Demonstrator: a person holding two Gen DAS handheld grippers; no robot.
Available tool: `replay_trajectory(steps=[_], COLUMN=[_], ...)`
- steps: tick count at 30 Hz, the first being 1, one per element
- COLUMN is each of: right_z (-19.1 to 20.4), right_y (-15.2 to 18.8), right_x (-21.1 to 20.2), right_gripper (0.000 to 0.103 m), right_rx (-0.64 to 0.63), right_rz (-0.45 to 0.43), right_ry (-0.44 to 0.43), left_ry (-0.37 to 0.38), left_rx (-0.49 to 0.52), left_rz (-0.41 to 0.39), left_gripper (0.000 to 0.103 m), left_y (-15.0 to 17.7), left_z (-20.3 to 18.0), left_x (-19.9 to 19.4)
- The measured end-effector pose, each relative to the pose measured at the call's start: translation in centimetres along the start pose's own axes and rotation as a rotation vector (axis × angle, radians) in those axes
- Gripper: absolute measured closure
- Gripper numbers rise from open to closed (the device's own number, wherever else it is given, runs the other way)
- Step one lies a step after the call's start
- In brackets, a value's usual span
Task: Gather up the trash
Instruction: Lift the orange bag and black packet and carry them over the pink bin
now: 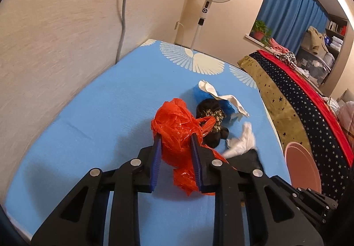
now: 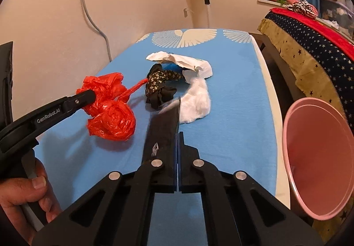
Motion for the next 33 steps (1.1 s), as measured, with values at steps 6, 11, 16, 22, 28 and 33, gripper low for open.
replay_trajectory(steps=[6, 11, 16, 22, 28, 33], right_z=[-0.3, -0.3, -1.1, -1.5, -3.1, -5.0], right_y=[0.5, -0.1, -0.9, -1.6, -1.2, 1.3], right_x=[-1.3, -2.7, -4.5, -6.4, -6.3, -3.1], right_gripper=[0.103, 0.103, 0.103, 0.103, 0.102, 0.046], right_rx=[0.028, 0.023, 0.044, 0.053, 0.085, 0.179], right_rz=[-0.017, -0.058, -0.105, -0.149, -0.102, 0.012], right_ry=[-0.013, -0.010, -0.007, 0.003, 0.031, 0.038], left_ry=[0.005, 0.008, 0.013, 0.028, 0.033, 0.036], left_rx=[0.008, 0.021, 0.045, 0.080, 0.090, 0.069], left_rz=[-0.014, -0.031, -0.048, -0.061, -0.066, -0.060], left_gripper=[0.078, 0.078, 0.078, 0.079, 0.079, 0.079], left_y=[0.3, 0.2, 0.3, 0.7, 0.9, 0.9], left_z=[0.0, -0.3, -0.8, -1.8, -2.1, -1.8], left_x=[-1.9, -3.1, -4.1, -5.2, -5.7, -5.6])
Point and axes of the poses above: each gripper's, at about its wrist camera, not at the fingertips, and x roughly the way its jaws point, z to its left, y to its underside, the point moved 3 cm from there along x, roughly the way its jaws point, and after that the axes turned 7 degrees about -y, right-handed, at the moved point
